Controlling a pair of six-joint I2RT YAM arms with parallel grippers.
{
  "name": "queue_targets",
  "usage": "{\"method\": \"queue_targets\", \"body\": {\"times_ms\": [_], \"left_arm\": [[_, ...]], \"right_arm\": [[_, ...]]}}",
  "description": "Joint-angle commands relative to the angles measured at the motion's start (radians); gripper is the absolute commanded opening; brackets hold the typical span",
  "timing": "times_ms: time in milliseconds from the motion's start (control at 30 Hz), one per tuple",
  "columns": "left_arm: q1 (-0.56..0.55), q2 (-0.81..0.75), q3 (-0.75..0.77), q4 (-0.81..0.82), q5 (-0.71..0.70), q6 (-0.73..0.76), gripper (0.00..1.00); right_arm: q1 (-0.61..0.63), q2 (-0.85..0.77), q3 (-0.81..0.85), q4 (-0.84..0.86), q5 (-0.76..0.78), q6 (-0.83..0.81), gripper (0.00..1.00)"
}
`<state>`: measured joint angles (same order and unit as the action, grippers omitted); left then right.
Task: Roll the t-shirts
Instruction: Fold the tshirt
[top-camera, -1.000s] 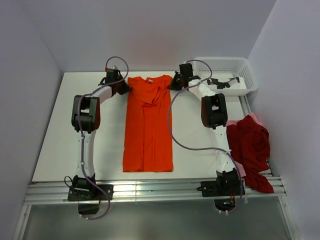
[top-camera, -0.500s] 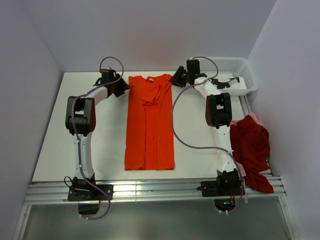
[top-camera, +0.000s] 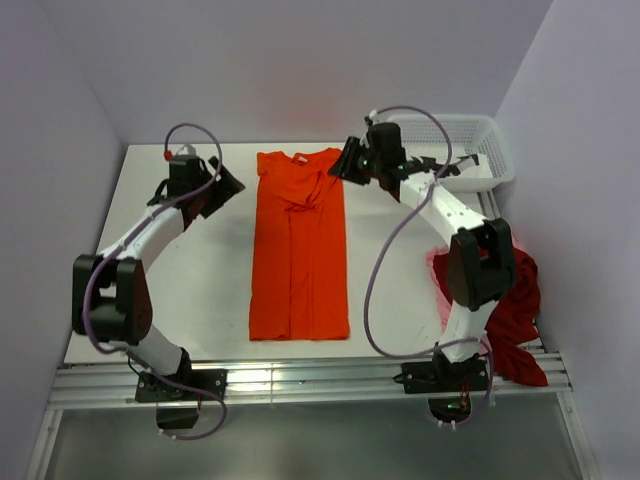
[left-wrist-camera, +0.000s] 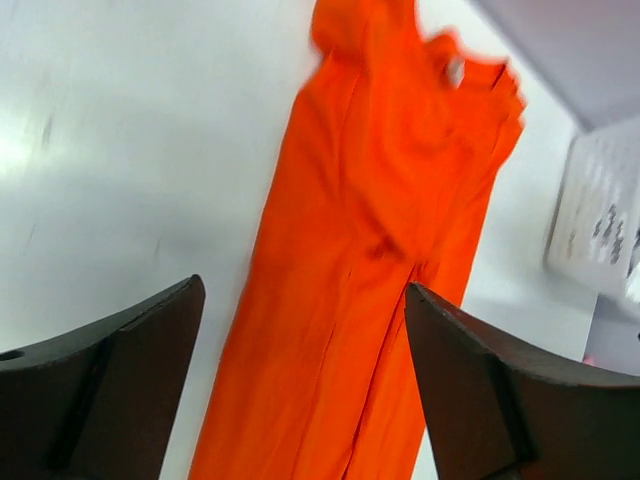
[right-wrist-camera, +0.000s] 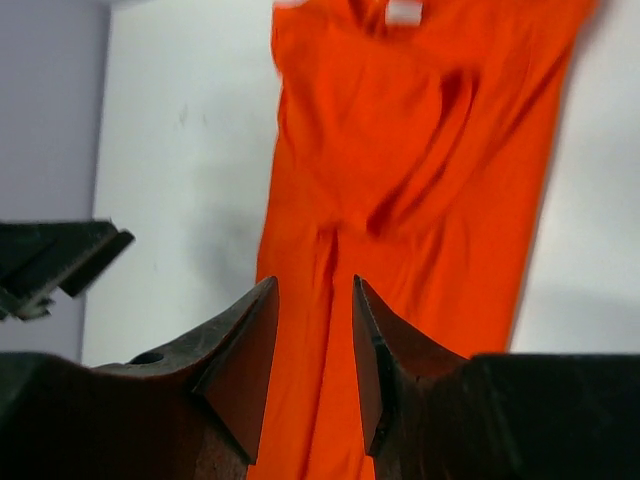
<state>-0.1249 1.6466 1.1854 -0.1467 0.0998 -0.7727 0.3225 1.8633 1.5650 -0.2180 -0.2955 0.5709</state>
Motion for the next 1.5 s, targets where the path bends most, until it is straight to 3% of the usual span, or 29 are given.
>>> {"method": "queue_targets", "body": {"times_ms": [0, 167, 367, 567, 700, 1000, 1200, 1467], "left_arm": [[-0.042, -0.158, -0.150, -0.045, -0.014, 0.006, 0.84], [-0.191, -0.378, -0.367, -0.126, -0.144, -0.028, 0.82], [-0.232, -0.631, -0.556, -0.211, -0.127, -0.089, 0.79], [-0.283, -0.838, -0.653, -0.304, -0.117, -0.161, 0.76], [-0.364, -0.854, -0.679, -0.362, -0.143, -0.266, 0.65], [-0.519, -0.832, -0.756, -0.455, -0.262, -0.421, 0.63], [-0.536, -0.889, -0.803, -0.467, -0.261, -0.448, 0.62], [-0.574, -0.817, -0.828, -0.446, -0.242, -0.459, 0.59]], "right_arm": [[0.041, -0.137, -0.202, 0.018, 0.079, -0.042, 0.43], [0.099, -0.439, -0.573, 0.087, 0.173, -0.036, 0.45], [0.196, -0.642, -0.813, 0.059, 0.265, 0.010, 0.49], [0.351, -0.791, -0.995, 0.031, 0.294, 0.116, 0.55], [0.440, -0.872, -1.082, 0.019, 0.337, 0.193, 0.55], [0.659, -0.879, -1.146, -0.030, 0.424, 0.362, 0.55], [0.691, -0.888, -1.177, -0.027, 0.414, 0.411, 0.54], [0.730, -0.879, -1.192, -0.064, 0.412, 0.445, 0.52]]}}
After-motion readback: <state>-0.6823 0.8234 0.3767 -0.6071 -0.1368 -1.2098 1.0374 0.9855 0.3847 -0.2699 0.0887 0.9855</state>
